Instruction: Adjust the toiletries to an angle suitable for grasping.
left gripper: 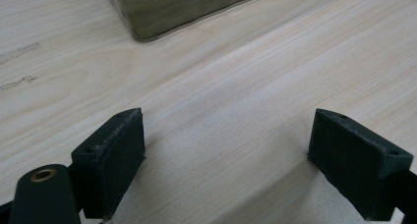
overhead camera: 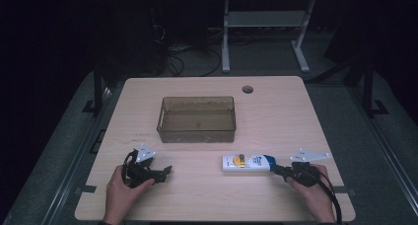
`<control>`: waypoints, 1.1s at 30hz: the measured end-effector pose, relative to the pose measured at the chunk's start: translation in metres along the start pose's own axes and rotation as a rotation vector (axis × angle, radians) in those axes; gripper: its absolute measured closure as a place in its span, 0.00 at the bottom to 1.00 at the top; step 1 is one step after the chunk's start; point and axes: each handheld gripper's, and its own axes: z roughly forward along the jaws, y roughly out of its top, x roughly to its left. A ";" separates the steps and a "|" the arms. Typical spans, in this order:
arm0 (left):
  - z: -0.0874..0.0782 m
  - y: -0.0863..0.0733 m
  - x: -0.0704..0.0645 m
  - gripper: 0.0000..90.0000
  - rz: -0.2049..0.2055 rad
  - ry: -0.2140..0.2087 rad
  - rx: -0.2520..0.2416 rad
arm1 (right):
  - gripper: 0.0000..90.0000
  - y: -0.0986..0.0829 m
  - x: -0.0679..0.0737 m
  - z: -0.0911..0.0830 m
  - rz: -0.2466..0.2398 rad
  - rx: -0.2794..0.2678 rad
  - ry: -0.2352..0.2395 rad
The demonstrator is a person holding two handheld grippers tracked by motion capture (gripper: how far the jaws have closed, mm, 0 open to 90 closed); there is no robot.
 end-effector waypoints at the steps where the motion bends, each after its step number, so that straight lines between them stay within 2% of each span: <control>1: 0.000 0.000 0.000 0.14 0.000 0.000 0.000 | 1.00 0.001 -0.001 0.000 -0.002 0.003 -0.002; 19: 0.000 0.000 0.000 0.14 0.002 -0.003 -0.001 | 1.00 0.011 -0.011 0.009 -0.006 -0.001 -0.017; 33: 0.000 0.000 0.000 0.14 0.002 -0.003 -0.001 | 1.00 0.023 -0.030 0.019 0.020 -0.021 -0.040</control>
